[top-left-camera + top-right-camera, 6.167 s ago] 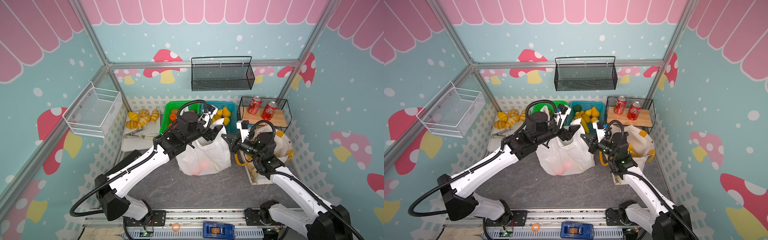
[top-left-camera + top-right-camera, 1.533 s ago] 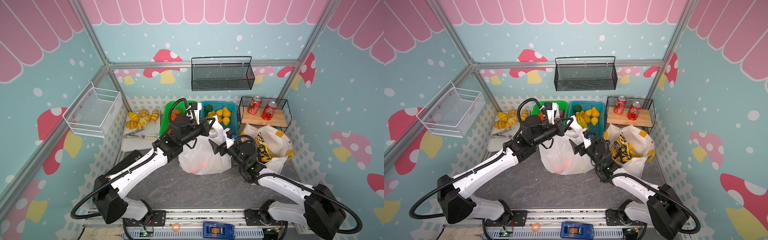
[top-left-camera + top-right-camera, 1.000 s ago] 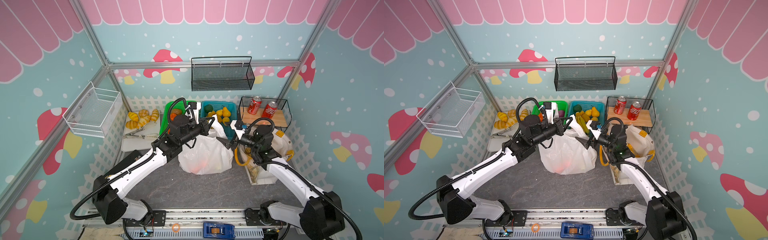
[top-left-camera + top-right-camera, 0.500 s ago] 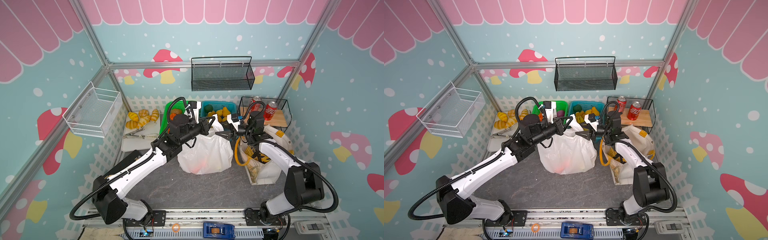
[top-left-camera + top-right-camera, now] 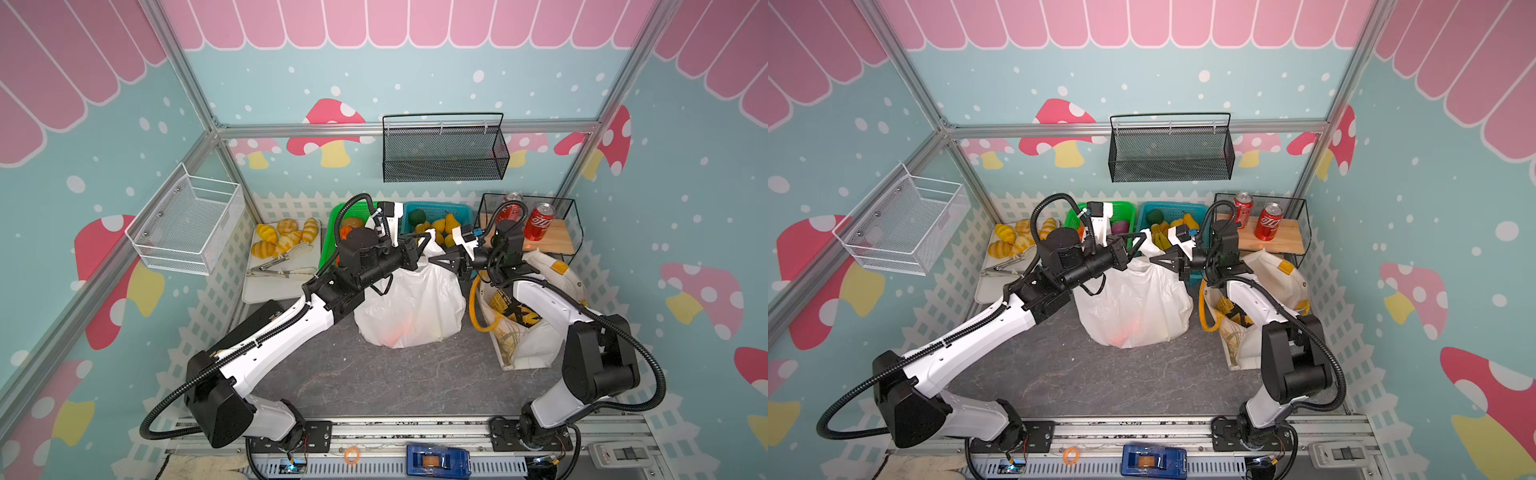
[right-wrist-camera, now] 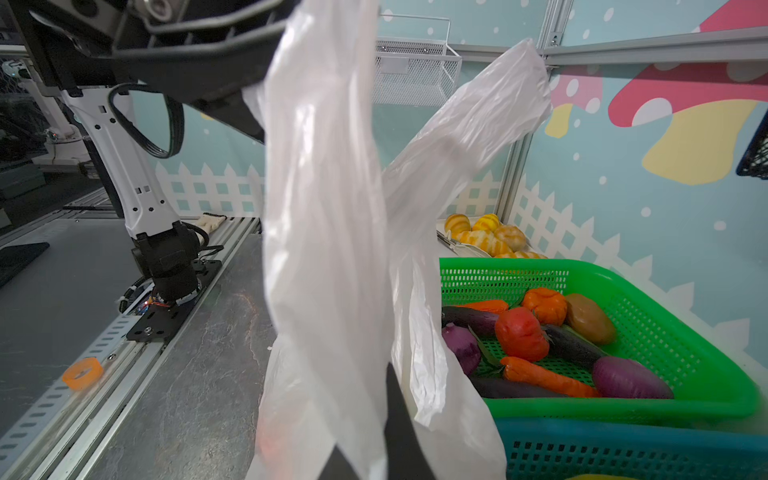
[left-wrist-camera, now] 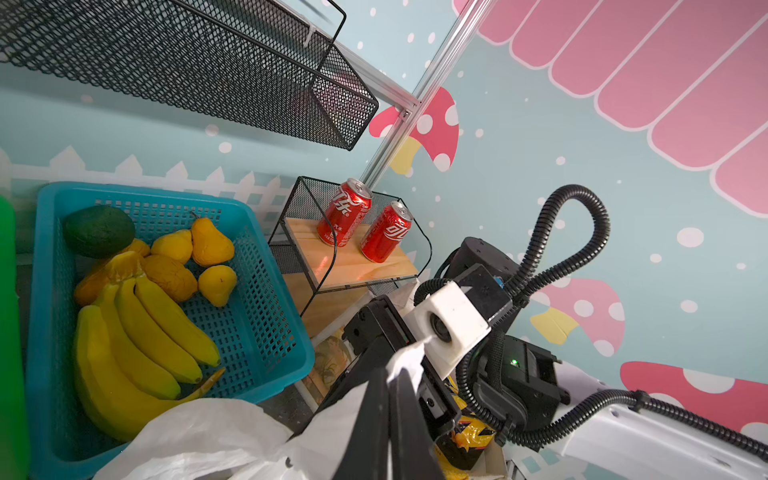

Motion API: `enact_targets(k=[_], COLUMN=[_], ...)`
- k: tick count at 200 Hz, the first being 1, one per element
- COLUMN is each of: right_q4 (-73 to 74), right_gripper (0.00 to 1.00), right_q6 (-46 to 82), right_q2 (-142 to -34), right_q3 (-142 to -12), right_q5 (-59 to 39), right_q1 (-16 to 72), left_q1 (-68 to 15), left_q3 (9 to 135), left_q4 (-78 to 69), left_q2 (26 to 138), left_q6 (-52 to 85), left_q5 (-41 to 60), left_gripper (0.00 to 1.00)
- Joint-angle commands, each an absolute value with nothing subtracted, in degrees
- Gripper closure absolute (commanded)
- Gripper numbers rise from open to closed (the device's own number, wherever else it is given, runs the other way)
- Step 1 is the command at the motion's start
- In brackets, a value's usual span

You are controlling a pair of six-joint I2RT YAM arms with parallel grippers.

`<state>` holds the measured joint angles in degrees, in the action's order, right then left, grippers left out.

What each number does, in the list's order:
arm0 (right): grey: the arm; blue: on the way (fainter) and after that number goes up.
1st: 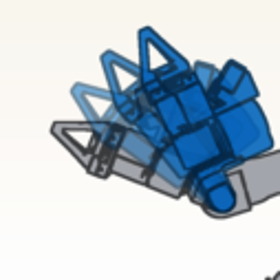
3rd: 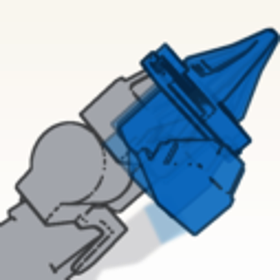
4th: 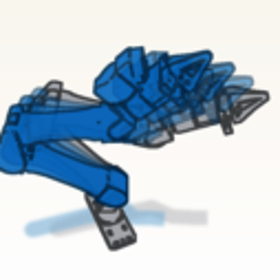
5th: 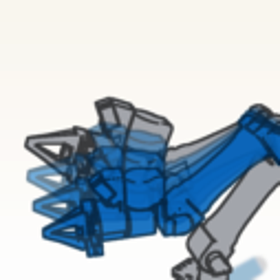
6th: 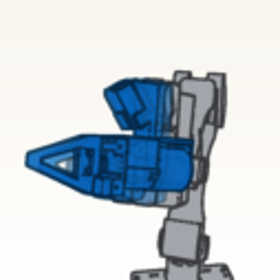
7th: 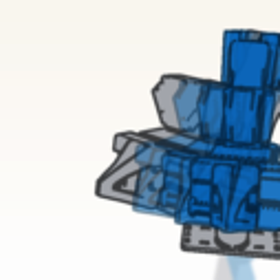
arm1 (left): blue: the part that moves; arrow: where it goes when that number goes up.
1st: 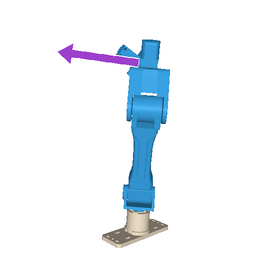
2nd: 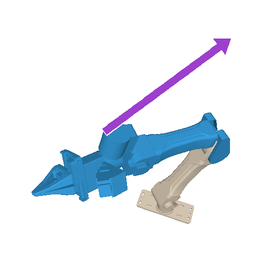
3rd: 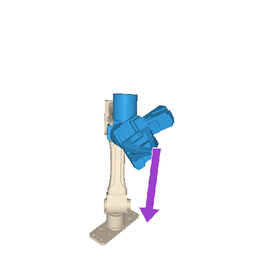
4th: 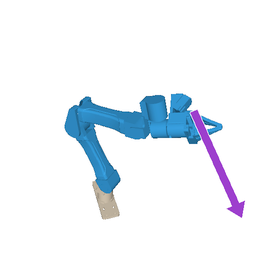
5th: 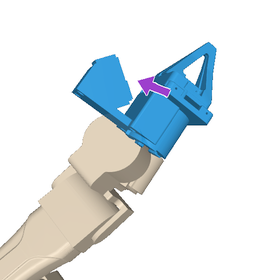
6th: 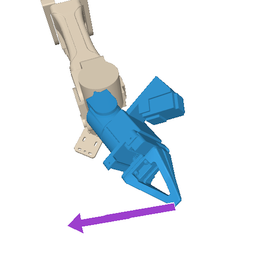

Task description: Place the mixed food into the grocery bags and tie them

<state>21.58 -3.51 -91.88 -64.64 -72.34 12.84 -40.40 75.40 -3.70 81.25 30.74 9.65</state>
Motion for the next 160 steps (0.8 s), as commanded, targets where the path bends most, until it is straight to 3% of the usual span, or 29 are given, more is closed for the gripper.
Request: enact_targets(k=[1,15,61,123,160], right_q4=[24.49,25.27,28.32,27.86,27.91], right_gripper=[1.0,1.0,1.0,1.0,1.0], right_q6=[0.06,3.33,11.74,13.25,13.18], right_q2=[-90.06,-89.14,-86.03,-84.9,-84.99], right_q3=[-61.57,-60.12,-56.68,-57.11,-57.05], right_q5=[-66.74,-63.97,-58.95,-56.69,-56.62], right_q1=[12.59,12.44,12.52,12.52,12.48], left_q1=[-39.85,-39.73,-38.37,-38.49,-38.5], left_q3=[73.8,70.38,56.53,60.62,65.4], left_q4=[-4.18,-3.62,0.03,4.3,4.72], left_q2=[77.51,73.62,61.4,69.03,75.55], left_q6=[25.83,21.69,12.68,3.13,0.47], left_q5=[6.11,3.02,-20.24,-22.46,-28.45], left_gripper=[0.69,0.54,0.25,0.06,0.0])
